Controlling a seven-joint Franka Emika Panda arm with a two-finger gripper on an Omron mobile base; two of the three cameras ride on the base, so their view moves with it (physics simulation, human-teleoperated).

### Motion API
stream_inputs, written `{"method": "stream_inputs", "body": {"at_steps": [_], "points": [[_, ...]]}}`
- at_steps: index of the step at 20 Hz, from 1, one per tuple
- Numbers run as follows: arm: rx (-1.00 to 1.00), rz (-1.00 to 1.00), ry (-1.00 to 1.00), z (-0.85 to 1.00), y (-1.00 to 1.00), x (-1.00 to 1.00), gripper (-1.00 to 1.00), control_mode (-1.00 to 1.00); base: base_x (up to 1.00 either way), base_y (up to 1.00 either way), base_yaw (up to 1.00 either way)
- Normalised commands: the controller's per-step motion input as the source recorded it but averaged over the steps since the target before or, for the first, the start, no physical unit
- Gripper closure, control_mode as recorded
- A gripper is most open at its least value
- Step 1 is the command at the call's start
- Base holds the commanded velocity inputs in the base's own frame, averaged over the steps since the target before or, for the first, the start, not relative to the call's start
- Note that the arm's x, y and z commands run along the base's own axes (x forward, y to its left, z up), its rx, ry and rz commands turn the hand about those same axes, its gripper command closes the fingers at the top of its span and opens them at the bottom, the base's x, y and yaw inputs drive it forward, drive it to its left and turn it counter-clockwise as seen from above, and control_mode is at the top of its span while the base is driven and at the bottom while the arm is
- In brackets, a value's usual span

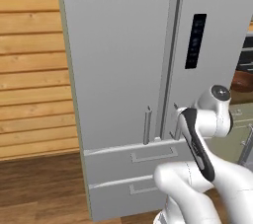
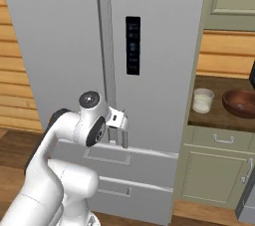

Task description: Grab a lemon wedge from the fridge and one ice cube from the ice bowl, and put them in the glass of lemonade.

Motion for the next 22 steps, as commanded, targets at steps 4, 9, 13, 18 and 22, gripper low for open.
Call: {"method": "stream_inputs", "body": {"at_steps": [4,9,13,18,22], "points": [[0.0,0.04,0.0,-0.45,-0.09,0.89,-1.0,-1.0,0.0,0.0,0.0],[0.0,0.01,0.02,-0.01,-0.46,0.07,-1.0,-1.0,0.0,0.0,0.0],[0.0,0.0,0.04,0.01,-0.06,0.28,-1.0,-1.0,0.0,0.0,0.0],[0.0,0.0,0.0,-0.19,0.12,0.42,-1.0,-1.0,0.0,0.0,0.0],[0.0,0.0,0.0,-0.36,0.0,0.51,-1.0,-1.0,0.0,0.0,0.0]]}}
